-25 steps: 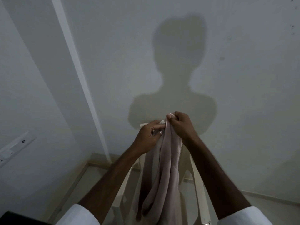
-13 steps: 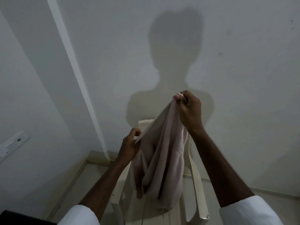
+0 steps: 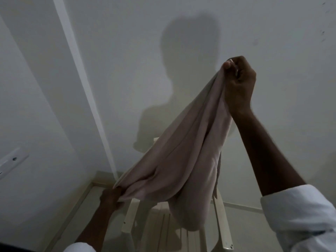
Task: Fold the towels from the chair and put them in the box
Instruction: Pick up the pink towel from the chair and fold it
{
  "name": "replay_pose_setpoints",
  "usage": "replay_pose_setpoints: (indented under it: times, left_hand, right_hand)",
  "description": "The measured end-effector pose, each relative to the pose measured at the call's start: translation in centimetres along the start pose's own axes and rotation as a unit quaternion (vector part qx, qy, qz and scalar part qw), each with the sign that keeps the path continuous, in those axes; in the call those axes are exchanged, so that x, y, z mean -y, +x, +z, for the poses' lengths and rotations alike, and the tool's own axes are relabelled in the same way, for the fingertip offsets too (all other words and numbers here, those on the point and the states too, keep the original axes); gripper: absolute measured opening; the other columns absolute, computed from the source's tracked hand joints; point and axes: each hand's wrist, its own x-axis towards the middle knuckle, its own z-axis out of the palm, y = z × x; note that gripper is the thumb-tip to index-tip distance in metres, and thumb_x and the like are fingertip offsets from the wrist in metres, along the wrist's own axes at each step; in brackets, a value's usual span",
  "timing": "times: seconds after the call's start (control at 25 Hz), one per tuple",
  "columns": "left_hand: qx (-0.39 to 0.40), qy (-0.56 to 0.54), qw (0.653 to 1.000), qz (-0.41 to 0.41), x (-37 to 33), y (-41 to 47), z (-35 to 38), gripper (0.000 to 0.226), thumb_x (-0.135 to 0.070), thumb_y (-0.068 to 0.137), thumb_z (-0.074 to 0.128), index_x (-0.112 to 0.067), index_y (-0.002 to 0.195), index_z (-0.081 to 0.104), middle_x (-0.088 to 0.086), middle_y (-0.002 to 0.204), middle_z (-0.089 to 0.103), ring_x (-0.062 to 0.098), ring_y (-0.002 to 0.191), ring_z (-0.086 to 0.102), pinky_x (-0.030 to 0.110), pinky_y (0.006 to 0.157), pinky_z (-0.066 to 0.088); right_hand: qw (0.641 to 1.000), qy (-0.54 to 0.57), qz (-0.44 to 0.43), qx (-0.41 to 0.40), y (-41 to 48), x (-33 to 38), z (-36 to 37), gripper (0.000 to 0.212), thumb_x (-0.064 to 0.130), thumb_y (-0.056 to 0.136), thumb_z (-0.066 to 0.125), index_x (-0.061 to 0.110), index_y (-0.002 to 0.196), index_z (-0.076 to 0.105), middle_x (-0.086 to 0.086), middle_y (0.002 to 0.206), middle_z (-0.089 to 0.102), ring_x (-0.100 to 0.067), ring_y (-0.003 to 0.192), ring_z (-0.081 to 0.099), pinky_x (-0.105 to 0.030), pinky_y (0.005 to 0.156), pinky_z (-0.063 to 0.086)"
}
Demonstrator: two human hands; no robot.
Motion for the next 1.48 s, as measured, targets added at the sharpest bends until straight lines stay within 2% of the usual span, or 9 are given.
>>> replay_pose_setpoints:
  times: [0.08, 0.24, 0.48, 0.6, 0.72, 1.0, 1.16, 1.32, 1.48]
  left_hand:
    - [0.112, -0.144, 0.982, -0.056, 0.7, 0.2, -0.6, 0.023, -0.004, 0.091, 0.052, 0.009, 0.108, 0.062, 0.025, 0.098, 0.065, 0.035, 0.078, 0.063, 0.038, 0.048, 0.059]
    - [0.176, -0.112, 0.978, 0.006, 1.0, -0.1, -2.0, 0.039, 0.006, 0.071, 0.055, 0.011, 0.108, 0.068, 0.028, 0.103, 0.069, 0.038, 0.089, 0.068, 0.040, 0.075, 0.057]
    - [-0.022, 0.155, 0.981, 0.114, 3.3, -0.1, -3.9, 0.019, -0.015, 0.087, 0.071, 0.001, 0.090, 0.062, 0.019, 0.072, 0.070, 0.028, 0.048, 0.068, 0.031, 0.043, 0.055]
    - [0.061, -0.034, 0.997, -0.019, 3.2, -0.2, -3.9, 0.013, -0.001, 0.098, 0.051, 0.011, 0.101, 0.054, 0.028, 0.079, 0.066, 0.029, 0.045, 0.066, 0.027, 0.038, 0.052]
    - [0.121, -0.150, 0.981, -0.009, 2.4, -0.7, -3.5, 0.019, 0.014, 0.095, 0.039, 0.009, 0.107, 0.052, 0.026, 0.100, 0.062, 0.031, 0.073, 0.069, 0.026, 0.050, 0.059]
    - [0.013, 0.134, 0.965, 0.224, 4.5, -1.8, -3.2, 0.016, 0.008, 0.080, 0.065, -0.005, 0.071, 0.067, 0.010, 0.063, 0.068, 0.017, 0.052, 0.066, 0.028, 0.053, 0.057]
    - [0.030, 0.091, 0.978, 0.184, 4.7, -1.3, -3.0, 0.013, -0.004, 0.067, 0.070, 0.007, 0.069, 0.063, 0.008, 0.059, 0.059, 0.015, 0.058, 0.054, 0.022, 0.052, 0.047]
    - [0.154, -0.028, 0.986, 0.055, 5.1, -1.9, -1.9, 0.026, 0.023, 0.082, 0.040, 0.014, 0.087, 0.063, 0.024, 0.083, 0.062, 0.023, 0.060, 0.061, 0.024, 0.053, 0.052]
    - [0.044, 0.012, 0.996, 0.074, 5.2, -3.6, -0.9, 0.016, 0.004, 0.091, 0.059, 0.009, 0.075, 0.058, 0.024, 0.065, 0.065, 0.030, 0.047, 0.067, 0.030, 0.041, 0.054]
  right_hand:
    - [1.000, -0.010, 0.012, -0.003, 0.4, -0.3, 0.4, 0.016, 0.020, 0.098, 0.055, 0.018, 0.083, 0.057, 0.016, 0.069, 0.049, 0.004, 0.066, 0.043, -0.020, 0.063, 0.035]
    - [0.999, -0.019, 0.045, -0.011, 0.6, -1.6, 1.1, 0.021, 0.021, 0.098, 0.056, 0.016, 0.078, 0.054, 0.015, 0.065, 0.046, 0.005, 0.062, 0.041, -0.020, 0.061, 0.034]
    - [0.996, 0.007, 0.089, -0.016, 1.1, -2.4, 1.2, 0.034, 0.022, 0.098, 0.057, 0.031, 0.067, 0.044, 0.016, 0.064, 0.040, 0.003, 0.061, 0.036, -0.024, 0.061, 0.033]
    - [0.994, 0.005, 0.106, -0.029, 0.7, -2.9, 1.8, 0.034, 0.025, 0.098, 0.057, 0.031, 0.067, 0.043, 0.016, 0.063, 0.040, 0.003, 0.060, 0.036, -0.023, 0.060, 0.033]
    - [0.992, 0.005, 0.116, -0.043, 0.7, -3.4, 2.1, 0.035, 0.028, 0.099, 0.057, 0.031, 0.067, 0.042, 0.016, 0.064, 0.040, 0.003, 0.060, 0.036, -0.022, 0.060, 0.033]
    - [0.990, -0.019, 0.126, -0.061, 1.1, -4.4, 2.2, 0.038, 0.029, 0.099, 0.056, 0.031, 0.066, 0.037, 0.015, 0.063, 0.040, 0.004, 0.057, 0.037, -0.018, 0.059, 0.033]
    - [0.986, -0.043, 0.141, -0.082, 1.1, -4.8, 2.1, 0.037, 0.030, 0.100, 0.054, 0.030, 0.067, 0.038, 0.016, 0.065, 0.043, 0.007, 0.057, 0.041, -0.012, 0.057, 0.031]
    - [0.978, -0.044, 0.173, -0.112, 1.6, -5.3, 1.9, 0.040, 0.029, 0.101, 0.053, 0.028, 0.065, 0.034, 0.015, 0.062, 0.037, 0.005, 0.055, 0.037, -0.012, 0.054, 0.030]
    - [0.977, -0.029, 0.175, -0.115, 1.6, -5.9, 1.7, 0.039, 0.028, 0.101, 0.054, 0.028, 0.066, 0.035, 0.015, 0.062, 0.036, 0.003, 0.056, 0.035, -0.014, 0.056, 0.031]
